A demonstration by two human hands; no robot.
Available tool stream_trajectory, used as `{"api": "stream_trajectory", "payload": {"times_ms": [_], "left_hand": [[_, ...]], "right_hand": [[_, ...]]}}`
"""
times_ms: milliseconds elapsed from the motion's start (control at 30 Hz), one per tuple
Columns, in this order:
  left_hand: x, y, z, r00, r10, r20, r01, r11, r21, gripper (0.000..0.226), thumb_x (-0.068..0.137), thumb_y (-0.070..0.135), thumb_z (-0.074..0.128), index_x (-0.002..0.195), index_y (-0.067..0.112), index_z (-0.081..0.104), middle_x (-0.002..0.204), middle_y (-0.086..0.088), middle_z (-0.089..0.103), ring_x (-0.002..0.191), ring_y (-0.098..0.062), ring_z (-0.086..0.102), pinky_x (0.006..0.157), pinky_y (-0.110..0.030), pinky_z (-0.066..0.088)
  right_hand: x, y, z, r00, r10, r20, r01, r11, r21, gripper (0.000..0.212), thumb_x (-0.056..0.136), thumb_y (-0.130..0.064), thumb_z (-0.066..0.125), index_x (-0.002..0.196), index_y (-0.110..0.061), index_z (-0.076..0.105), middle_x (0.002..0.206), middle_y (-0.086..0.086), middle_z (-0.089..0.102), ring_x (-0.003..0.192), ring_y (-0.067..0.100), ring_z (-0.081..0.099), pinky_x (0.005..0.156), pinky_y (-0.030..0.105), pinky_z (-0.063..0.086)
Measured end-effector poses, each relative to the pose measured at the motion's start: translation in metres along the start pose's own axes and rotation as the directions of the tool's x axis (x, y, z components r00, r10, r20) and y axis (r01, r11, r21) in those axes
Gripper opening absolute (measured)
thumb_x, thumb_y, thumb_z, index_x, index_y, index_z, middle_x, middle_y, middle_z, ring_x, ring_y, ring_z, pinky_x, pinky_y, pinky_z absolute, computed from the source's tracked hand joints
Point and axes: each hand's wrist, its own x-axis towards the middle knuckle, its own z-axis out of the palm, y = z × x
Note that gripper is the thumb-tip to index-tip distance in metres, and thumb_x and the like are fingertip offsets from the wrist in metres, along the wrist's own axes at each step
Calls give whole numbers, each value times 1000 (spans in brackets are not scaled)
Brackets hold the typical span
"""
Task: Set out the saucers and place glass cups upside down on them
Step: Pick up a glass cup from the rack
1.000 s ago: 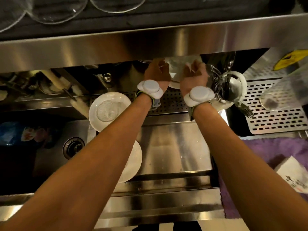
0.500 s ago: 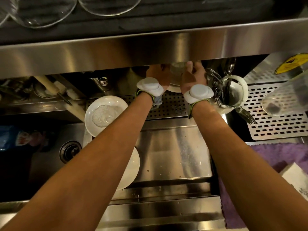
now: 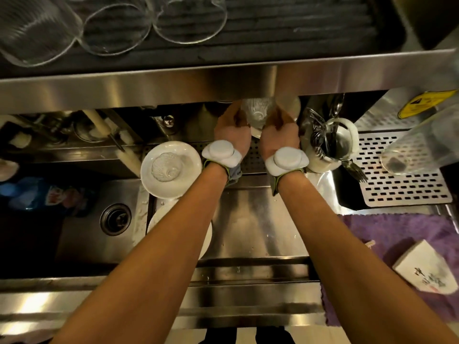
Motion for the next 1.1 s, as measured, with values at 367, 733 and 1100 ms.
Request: {"api": "stream_trajectory", "payload": {"times_ms": [367, 733, 1100], "left_hand": [[-92, 34, -42, 998, -65, -7, 64, 996, -57, 28, 100, 17, 45, 120, 16, 65, 117, -7, 69, 111, -24, 65, 98, -39, 55], [-165, 91, -78, 999, -52, 6, 52, 995, -86, 34, 102, 15, 45, 131, 10, 60, 125, -11, 68, 116, -26, 64, 101, -46, 54], [-198, 154, -100, 999, 45, -9, -45, 999, -21, 33, 100, 18, 46, 127, 17, 64, 117, -8, 72, 109, -25, 68, 96, -45, 56]], "right_hand": [[-80, -8, -47, 994, -75, 85, 74, 997, 20, 35, 101, -30, 49, 132, -18, 62, 129, 6, 69, 119, 27, 63, 91, 24, 43], [-144, -38, -116, 967, -155, 203, 152, 988, 28, 31, 101, -21, 52, 127, -9, 63, 119, 9, 74, 108, 21, 69, 98, 33, 52], [-176, -77, -163, 966, -179, 184, 173, 984, 48, 28, 97, -26, 57, 119, -13, 68, 111, 13, 76, 105, 32, 71, 97, 47, 56]]}}
